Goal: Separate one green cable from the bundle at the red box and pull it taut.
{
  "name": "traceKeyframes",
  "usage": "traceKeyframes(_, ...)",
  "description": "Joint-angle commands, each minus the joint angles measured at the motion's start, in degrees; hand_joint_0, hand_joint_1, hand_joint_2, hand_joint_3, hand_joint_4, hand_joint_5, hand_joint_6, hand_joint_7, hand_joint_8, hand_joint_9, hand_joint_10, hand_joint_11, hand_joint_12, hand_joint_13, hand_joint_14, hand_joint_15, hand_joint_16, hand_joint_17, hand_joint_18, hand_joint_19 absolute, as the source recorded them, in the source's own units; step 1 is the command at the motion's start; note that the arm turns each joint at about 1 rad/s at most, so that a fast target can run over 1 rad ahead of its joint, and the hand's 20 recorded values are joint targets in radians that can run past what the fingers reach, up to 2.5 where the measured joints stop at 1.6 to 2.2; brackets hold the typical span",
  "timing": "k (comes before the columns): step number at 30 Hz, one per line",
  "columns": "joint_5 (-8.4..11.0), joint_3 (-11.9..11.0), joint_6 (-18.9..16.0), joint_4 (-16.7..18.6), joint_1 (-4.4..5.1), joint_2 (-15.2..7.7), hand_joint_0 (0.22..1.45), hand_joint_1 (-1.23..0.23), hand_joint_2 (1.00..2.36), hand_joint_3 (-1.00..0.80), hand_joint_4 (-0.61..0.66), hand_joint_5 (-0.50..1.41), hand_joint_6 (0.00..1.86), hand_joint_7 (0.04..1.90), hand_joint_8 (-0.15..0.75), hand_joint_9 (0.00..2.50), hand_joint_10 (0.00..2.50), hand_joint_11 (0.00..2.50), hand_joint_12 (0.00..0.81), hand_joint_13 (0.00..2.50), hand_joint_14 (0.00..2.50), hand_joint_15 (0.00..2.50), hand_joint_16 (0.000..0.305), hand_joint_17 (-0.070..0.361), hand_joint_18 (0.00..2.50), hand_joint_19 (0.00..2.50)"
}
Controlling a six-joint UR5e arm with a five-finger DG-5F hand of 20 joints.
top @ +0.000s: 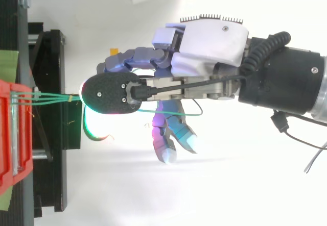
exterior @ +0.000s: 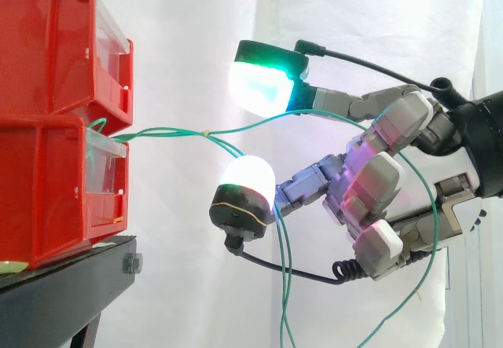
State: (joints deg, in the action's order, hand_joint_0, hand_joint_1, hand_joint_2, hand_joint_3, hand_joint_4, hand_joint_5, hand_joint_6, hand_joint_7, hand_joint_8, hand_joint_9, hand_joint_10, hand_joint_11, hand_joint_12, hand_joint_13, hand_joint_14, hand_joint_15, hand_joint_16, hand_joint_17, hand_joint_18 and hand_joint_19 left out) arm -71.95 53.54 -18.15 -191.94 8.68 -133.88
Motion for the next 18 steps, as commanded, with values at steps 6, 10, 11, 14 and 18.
traceKeyframes(6,0.76,-0.10,0.58,1.92,0.82,-1.38,0.39,-0.50,1.00,-0.50,0.17,0.14,0.50,1.33,0.236,2.13,0.02,0.42,0.441,1.68,0.02,0.57,0.081,0.183,1.57,0.29)
traceKeyframes(10,0.94,-0.37,0.49,3.42,1.17,-2.00,0.39,-0.50,1.00,-0.50,0.17,0.14,0.50,1.34,0.237,2.12,0.02,0.41,0.443,1.68,0.02,0.57,0.082,0.184,1.58,0.29)
traceKeyframes(11,0.94,-0.37,0.49,3.42,1.17,-2.00,0.39,-0.50,1.00,-0.50,0.17,0.14,0.50,1.34,0.238,2.12,0.02,0.41,0.441,1.68,0.02,0.56,0.082,0.185,1.58,0.29)
traceKeyframes(14,0.76,-0.98,0.31,3.77,1.17,-2.00,0.39,-0.50,1.00,-0.50,0.17,0.14,0.50,1.34,0.236,2.12,0.02,0.40,0.443,1.68,0.02,0.56,0.082,0.184,1.58,0.29)
traceKeyframes(18,0.59,-2.04,0.31,3.06,1.17,-2.00,0.39,-0.50,1.00,-0.50,0.16,0.14,0.50,1.34,0.243,2.12,0.02,0.41,0.445,1.67,0.02,0.56,0.082,0.184,1.58,0.29)
